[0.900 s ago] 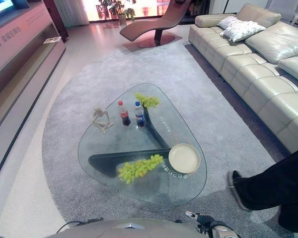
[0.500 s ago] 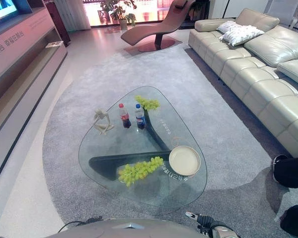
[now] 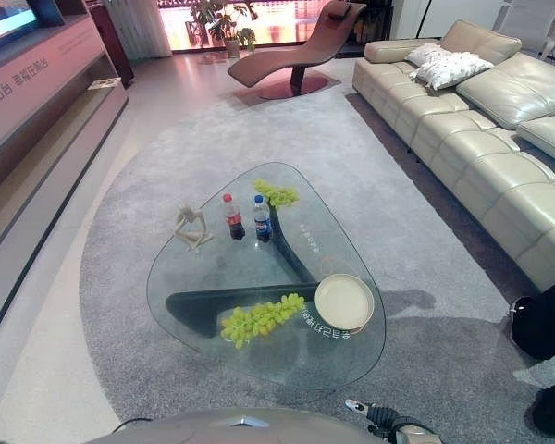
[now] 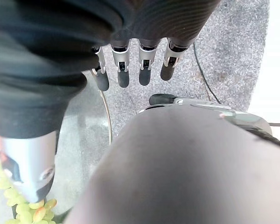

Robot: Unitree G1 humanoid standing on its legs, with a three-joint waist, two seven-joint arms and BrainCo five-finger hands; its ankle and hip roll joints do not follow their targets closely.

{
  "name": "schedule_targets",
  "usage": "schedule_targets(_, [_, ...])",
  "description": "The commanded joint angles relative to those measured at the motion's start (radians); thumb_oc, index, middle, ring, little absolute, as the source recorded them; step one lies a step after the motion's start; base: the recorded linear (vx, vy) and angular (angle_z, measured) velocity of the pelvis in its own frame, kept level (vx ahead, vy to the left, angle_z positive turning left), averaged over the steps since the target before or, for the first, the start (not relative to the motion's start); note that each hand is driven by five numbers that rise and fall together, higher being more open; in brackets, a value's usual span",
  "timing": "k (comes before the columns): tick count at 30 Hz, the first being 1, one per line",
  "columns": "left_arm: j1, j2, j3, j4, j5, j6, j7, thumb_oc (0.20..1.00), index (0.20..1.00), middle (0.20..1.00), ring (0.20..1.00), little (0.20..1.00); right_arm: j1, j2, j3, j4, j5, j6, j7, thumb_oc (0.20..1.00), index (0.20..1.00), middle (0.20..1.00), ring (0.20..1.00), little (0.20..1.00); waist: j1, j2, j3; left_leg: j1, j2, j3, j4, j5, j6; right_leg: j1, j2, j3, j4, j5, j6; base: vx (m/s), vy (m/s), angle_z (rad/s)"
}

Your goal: Pick up fruits into the plate

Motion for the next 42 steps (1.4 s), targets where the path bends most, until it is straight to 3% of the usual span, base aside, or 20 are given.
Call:
schedule_targets(1, [-0.085, 0.007, 0.000, 0.068, 0.045, -0.009, 0.025, 1.000, 1.000, 1.000, 1.000, 1.000, -0.096, 0.036, 0.020, 0.025, 0.042, -0.008, 0.014, 1.000, 1.000, 1.000, 1.000, 1.000, 0.006, -0.027, 0.104, 0.062, -0.026, 0.039, 0.043, -0.186, 0.036, 0.005, -0.022, 0.008, 0.036, -0.054, 0.029, -0.03, -0.019, -0.08])
schedule_targets(8, [-0.194, 0.046, -0.065, 0.011, 0.027, -0.108, 0.037, 1.000, 1.000, 1.000, 1.000, 1.000, -0.158, -0.014, 0.050, -0.026, 0.101, -0.013, 0.033, 1.000, 1.000, 1.000, 1.000, 1.000, -0.011, -0.019, 0.195, -0.035, -0.021, 0.044, 0.081, -0.175, 0.040, -0.102, -0.021, 0.037, 0.071, -0.041, 0.030, -0.12, -0.017, -0.11])
schedule_targets(15, [-0.371, 0.104, -0.171, -0.052, 0.105, -0.171, 0.168, 1.000, 1.000, 1.000, 1.000, 1.000, -0.255, -0.074, 0.092, -0.098, 0.188, -0.025, 0.034, 1.000, 1.000, 1.000, 1.000, 1.000, -0.042, -0.004, 0.319, -0.153, -0.019, 0.033, 0.100, -0.135, 0.040, -0.230, 0.001, 0.081, 0.125, -0.033, 0.018, -0.17, 0.026, -0.11])
schedule_targets(19, [-0.553, 0.204, -0.235, -0.087, 0.180, -0.158, 0.201, 1.000, 1.000, 1.000, 1.000, 1.000, -0.372, -0.103, 0.113, -0.120, 0.265, -0.001, 0.021, 1.000, 1.000, 1.000, 1.000, 1.000, -0.058, 0.009, 0.387, -0.189, -0.018, 0.031, 0.082, -0.115, 0.033, -0.272, 0.013, 0.094, 0.131, -0.030, 0.010, -0.14, 0.046, -0.15])
schedule_targets(24, [-0.726, 0.254, -0.311, -0.071, 0.265, -0.135, 0.264, 1.000, 1.000, 1.000, 1.000, 1.000, -0.484, -0.105, 0.130, -0.110, 0.326, 0.019, -0.007, 1.000, 1.000, 1.000, 1.000, 1.000, -0.074, 0.011, 0.440, -0.241, -0.018, 0.028, 0.096, -0.104, 0.024, -0.332, 0.020, 0.092, 0.162, -0.032, 0.002, -0.07, 0.021, -0.06])
schedule_targets(30, [-0.864, 0.274, -0.372, -0.029, 0.371, -0.110, 0.326, 1.000, 1.000, 1.000, 1.000, 1.000, -0.570, -0.094, 0.148, -0.076, 0.377, 0.028, -0.030, 1.000, 1.000, 1.000, 1.000, 1.000, -0.089, 0.007, 0.477, -0.293, -0.017, 0.030, 0.117, -0.099, 0.017, -0.392, 0.026, 0.093, 0.191, -0.033, -0.005, -0.04, -0.004, -0.08])
schedule_targets(38, [-0.968, 0.248, -0.459, -0.002, 0.515, -0.031, 0.351, 1.000, 1.000, 1.000, 1.000, 1.000, -0.646, -0.019, 0.171, -0.049, 0.450, 0.012, -0.134, 1.000, 1.000, 1.000, 1.000, 1.000, -0.100, 0.008, 0.494, -0.374, -0.024, 0.032, 0.148, -0.094, 0.014, -0.485, 0.038, 0.096, 0.232, -0.033, -0.012, -0.04, -0.028, -0.05])
schedule_targets(42, [-0.945, 0.247, -0.462, 0.014, 0.478, -0.019, 0.376, 1.000, 1.000, 1.000, 1.000, 1.000, -0.532, -0.050, 0.145, -0.057, 0.399, -0.114, -0.034, 1.000, 1.000, 1.000, 1.000, 1.000, -0.133, 0.004, 0.494, -0.420, -0.021, 0.048, 0.170, -0.095, 0.014, -0.544, 0.059, 0.126, 0.264, -0.032, -0.007, -0.07, 0.010, -0.15])
